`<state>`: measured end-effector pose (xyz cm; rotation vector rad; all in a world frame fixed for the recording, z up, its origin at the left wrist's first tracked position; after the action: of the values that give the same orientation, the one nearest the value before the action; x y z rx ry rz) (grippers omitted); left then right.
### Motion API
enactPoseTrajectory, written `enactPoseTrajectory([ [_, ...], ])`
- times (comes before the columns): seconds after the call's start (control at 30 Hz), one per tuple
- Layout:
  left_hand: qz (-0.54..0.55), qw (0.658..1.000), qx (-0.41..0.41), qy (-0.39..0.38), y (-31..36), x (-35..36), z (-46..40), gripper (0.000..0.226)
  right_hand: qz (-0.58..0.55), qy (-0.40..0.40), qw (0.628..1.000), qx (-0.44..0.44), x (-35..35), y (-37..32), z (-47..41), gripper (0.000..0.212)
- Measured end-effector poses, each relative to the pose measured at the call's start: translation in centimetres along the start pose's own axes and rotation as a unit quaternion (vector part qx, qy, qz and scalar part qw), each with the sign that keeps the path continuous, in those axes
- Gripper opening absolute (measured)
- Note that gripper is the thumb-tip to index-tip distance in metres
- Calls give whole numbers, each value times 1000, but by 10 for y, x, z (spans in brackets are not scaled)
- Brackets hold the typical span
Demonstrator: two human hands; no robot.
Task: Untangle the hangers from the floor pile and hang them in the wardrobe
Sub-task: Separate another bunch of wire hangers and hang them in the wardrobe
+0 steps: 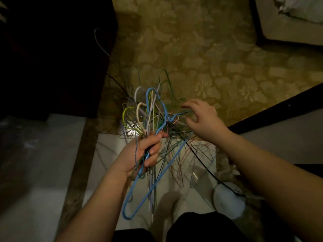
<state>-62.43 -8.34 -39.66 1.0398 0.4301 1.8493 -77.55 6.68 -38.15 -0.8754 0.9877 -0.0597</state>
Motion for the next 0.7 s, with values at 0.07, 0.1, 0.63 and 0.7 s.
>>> enactPoseTrajectory([
  [0.07,-8,1000,9,20,22,13,38,21,29,-25,999,-14,-17,-31,11,38],
  [0.1,-7,999,14,31,33,19,57,21,37,-37,999,-15,-27,-46,16,38],
  [0.63,-69,983,91,144,151,69,324,23,-49,-77,995,-27,-150,-265,125,8],
  [0.7,-65,978,82,182,144,67,351,24,-47,-97,994,-29,-157,-277,139,5],
])
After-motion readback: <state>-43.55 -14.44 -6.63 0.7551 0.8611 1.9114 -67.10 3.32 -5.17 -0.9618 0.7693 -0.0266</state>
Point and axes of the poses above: each hand's wrist, its own z-axis away from the middle knuckle, its own x-axis out of the palm, y = z × x, the point moved 2 cm from there along -z, towards the middle knuckle, and after that the axes turned 15 degrees about -z, right-handed, at the moved point
